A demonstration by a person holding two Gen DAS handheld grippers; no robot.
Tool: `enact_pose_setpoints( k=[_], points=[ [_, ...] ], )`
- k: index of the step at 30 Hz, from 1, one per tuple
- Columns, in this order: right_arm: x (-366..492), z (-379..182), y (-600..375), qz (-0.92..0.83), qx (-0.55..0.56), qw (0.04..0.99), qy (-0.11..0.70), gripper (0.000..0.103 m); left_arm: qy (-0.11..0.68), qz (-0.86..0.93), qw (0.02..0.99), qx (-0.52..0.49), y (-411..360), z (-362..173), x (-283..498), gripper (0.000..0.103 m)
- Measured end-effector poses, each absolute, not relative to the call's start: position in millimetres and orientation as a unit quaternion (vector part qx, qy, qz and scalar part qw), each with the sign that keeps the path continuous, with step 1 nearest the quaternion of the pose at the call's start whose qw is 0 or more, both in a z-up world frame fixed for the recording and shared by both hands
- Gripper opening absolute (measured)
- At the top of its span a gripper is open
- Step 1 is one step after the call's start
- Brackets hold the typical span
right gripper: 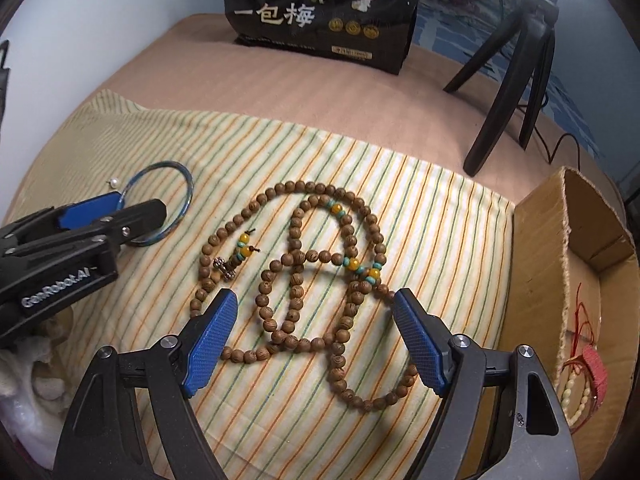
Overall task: Organize jewelry
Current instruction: 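Close left tool on the blue bangle while right tool grasps the wooden bead strand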
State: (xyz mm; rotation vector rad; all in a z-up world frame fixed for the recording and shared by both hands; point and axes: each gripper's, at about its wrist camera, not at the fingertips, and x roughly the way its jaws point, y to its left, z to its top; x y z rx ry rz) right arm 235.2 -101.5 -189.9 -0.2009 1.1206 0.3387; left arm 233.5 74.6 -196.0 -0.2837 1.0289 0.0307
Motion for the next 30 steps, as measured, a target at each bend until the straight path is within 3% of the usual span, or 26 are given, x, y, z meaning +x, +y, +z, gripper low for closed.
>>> enact_pose_setpoints(
  k=[23,27,30],
  points=[
    [230,-196,-104,0.161,-0.075,0.824,0.538,0.080,0.496,0.043,0.865,-0.064,48,-203,246,0.081],
    [230,-195,-104,0.161,-0.076,0.824,0.537,0.080,0.494,0.044,0.867,-0.046,46,-206,248,0.081],
    [229,-195,-103,0.161,-0.079,0.826,0.534,0.080,0.493,0.048,0.867,-0.050,50,-204,247,0.074]
  ],
)
